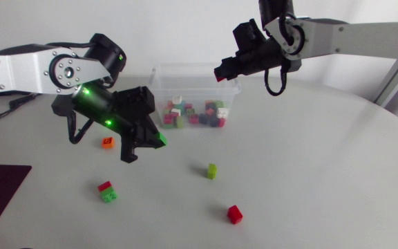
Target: Place the duplo bricks in the container
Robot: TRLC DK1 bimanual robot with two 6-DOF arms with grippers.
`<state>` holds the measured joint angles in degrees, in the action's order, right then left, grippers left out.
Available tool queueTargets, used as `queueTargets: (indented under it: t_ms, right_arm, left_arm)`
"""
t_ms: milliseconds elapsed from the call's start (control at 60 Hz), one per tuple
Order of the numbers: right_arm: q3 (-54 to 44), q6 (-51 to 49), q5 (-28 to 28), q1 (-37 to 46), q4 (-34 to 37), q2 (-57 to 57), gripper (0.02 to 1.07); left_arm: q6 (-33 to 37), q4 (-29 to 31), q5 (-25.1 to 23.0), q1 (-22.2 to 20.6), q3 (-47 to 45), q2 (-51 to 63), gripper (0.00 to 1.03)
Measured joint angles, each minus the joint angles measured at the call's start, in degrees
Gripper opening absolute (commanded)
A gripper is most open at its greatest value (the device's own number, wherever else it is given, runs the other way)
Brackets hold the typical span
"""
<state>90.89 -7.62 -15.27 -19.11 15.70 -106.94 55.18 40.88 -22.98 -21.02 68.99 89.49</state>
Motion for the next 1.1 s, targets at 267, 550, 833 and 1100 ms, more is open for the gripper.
queueTargets:
  t_ms: [267, 550, 833, 1100]
  right_arm:
    - [4.48, 1.09, 0.31, 0.00, -3.30, -5.57, 0.88]
    - [5.64, 1.22, 1.57, 0.07, -3.23, -6.14, 1.03]
    - [-10.49, -0.83, 1.55, -0.15, -2.89, 9.51, 1.03]
    - [-25.49, -5.16, 1.38, -4.07, 0.55, 17.35, 1.03]
  left_arm:
    - [-8.68, -7.58, -2.82, 2.40, 4.00, -0.11, 0.09]
    - [-22.34, -22.38, -3.58, 4.22, 9.44, 3.15, 0.09]
    - [-31.36, -29.40, -0.02, 4.50, 17.00, 13.18, 0.11]
    - [-35.34, -32.94, 4.09, 4.59, 22.67, 20.24, 0.15]
